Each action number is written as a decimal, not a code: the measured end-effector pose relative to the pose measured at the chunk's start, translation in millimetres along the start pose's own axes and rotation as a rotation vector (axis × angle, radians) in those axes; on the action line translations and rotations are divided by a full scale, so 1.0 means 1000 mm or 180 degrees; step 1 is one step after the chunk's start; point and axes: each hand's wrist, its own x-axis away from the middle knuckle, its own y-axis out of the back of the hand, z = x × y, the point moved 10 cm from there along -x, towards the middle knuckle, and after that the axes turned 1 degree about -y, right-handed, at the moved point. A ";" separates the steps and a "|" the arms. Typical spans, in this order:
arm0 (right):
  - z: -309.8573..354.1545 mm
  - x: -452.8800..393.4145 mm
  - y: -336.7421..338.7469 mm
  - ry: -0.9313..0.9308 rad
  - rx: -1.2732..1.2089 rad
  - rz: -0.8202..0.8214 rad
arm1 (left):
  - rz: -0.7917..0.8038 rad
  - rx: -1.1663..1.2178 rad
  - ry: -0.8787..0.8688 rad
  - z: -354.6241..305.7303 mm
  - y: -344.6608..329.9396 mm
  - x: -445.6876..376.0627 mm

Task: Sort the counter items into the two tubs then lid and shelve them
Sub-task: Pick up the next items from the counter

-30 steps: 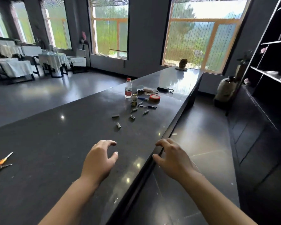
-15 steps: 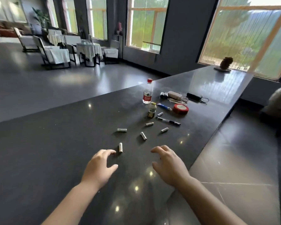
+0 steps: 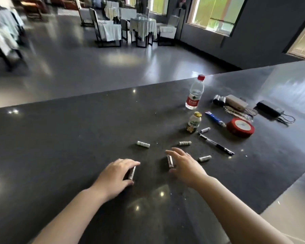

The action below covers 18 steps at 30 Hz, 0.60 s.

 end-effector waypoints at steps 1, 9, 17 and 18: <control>-0.003 -0.008 -0.002 0.0072 -0.0002 0.0062 | -0.0091 0.0052 0.0055 0.003 0.002 0.001; 0.000 -0.019 0.000 0.0664 -0.0228 -0.0059 | -0.0518 0.0255 0.0536 0.006 0.004 0.009; 0.103 0.009 -0.002 0.1682 -0.0772 0.0162 | -0.1516 0.0543 0.1491 0.012 0.040 0.102; 0.123 0.015 -0.005 0.1814 -0.0799 0.0216 | -0.1642 0.0515 0.1613 0.014 0.047 0.123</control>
